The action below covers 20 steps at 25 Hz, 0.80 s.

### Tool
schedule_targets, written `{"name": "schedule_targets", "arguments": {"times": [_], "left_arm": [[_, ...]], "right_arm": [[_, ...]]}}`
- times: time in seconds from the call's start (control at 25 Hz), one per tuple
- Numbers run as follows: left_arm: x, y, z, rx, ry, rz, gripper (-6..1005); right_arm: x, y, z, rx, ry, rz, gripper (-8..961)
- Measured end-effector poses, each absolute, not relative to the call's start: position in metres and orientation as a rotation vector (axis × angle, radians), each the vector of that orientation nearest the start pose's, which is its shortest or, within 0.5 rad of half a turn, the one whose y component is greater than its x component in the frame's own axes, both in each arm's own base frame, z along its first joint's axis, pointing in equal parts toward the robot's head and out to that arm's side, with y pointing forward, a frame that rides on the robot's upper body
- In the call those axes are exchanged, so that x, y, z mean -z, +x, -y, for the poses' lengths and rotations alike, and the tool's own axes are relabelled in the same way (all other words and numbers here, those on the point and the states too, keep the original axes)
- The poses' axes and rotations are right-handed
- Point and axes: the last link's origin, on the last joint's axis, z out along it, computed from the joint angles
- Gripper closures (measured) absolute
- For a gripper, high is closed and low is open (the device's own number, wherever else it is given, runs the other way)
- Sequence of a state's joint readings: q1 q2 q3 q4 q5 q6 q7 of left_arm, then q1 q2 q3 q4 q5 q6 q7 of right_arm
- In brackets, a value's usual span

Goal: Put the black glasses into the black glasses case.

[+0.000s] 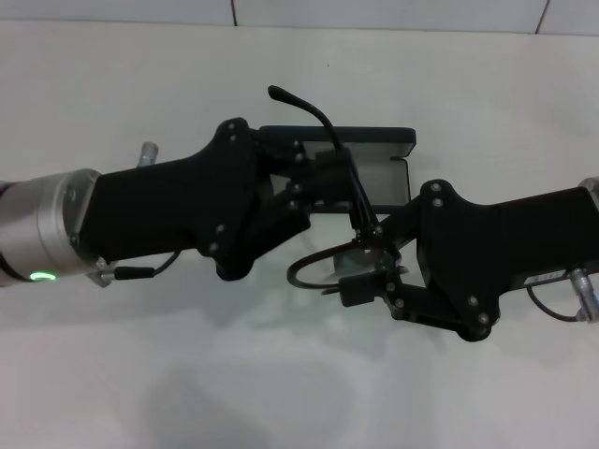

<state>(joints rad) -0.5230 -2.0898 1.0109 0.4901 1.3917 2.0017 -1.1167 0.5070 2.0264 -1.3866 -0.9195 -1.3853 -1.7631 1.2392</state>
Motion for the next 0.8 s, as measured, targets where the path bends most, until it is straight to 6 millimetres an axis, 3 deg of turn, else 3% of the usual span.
{"name": "schedule_targets", "arguments": {"times": [0.8], "left_arm": [[0.003,-0.1869,-0.2721,1.631,-2.741,0.06,930]], "right_arm": [[0.0067,0.1419,-0.2873,-1.173,-3.052,0.295,842]]}}
